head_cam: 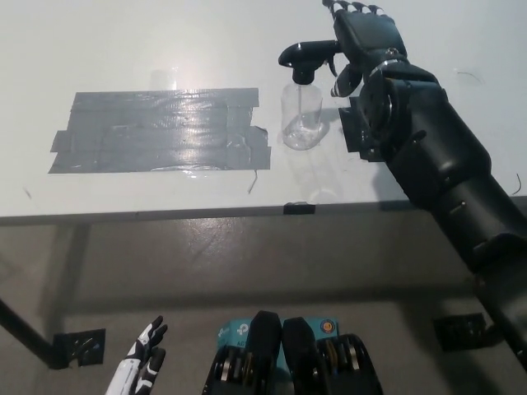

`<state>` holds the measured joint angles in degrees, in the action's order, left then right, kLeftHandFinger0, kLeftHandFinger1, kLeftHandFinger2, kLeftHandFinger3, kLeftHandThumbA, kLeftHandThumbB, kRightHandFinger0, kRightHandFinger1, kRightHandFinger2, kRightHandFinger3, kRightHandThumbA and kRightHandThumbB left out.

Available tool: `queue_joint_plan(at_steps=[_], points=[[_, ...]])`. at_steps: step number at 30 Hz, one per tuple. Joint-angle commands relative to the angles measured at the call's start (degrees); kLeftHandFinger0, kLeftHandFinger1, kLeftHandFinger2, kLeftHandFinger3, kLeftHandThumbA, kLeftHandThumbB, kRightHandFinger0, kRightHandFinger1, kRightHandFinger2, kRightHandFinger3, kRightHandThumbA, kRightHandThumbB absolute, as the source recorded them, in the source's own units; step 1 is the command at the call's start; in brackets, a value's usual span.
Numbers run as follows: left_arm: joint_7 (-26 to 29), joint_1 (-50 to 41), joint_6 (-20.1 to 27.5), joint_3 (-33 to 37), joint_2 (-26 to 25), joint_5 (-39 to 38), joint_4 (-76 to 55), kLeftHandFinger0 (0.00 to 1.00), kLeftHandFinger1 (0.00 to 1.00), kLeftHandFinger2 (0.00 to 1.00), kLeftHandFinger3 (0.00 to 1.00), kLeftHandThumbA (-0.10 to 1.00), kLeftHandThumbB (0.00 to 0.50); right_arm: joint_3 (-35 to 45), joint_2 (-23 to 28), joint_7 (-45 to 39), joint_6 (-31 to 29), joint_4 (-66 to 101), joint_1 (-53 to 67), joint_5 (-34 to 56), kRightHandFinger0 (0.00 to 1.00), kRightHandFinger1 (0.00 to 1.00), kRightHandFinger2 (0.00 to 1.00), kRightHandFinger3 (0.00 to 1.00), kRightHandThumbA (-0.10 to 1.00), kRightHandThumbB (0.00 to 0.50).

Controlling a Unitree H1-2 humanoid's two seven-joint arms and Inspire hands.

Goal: The robot grabs the black lid of the spray bottle on the desk and places it on the black area of the desk

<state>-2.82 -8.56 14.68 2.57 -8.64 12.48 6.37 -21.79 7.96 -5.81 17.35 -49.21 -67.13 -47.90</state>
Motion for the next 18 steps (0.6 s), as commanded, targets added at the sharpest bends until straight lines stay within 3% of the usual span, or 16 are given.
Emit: queue_joint_plan(at_steps=[1,4,18], points=[[0.30,0.02,1.77,0.05,-0.23,-1.02,-1.38,1.00,1.00,1.00,1.00,1.00,0.268,-0.60,0.21,1.72,1.62,0.81,-4.19,0.40,1.00,1.00,1.00,1.00,1.00,0.459],[0.45,0.22,2.31,0.25,-0.44,-0.25,-1.22,1.00,1.00,1.00,1.00,1.00,0.243,-1.14,0.19,1.53,1.88,0.88,-4.37,0.21,1.00,1.00,1.00,1.00,1.00,0.469],[0.34,0.86,0.50,0.11,-0.79,0.50,-1.94,1.00,1.00,1.00,1.00,1.00,0.257,-0.36,-1.49,2.76,1.56,0.40,-4.55,2.42,1.00,1.00,1.00,1.00,1.00,0.419]])
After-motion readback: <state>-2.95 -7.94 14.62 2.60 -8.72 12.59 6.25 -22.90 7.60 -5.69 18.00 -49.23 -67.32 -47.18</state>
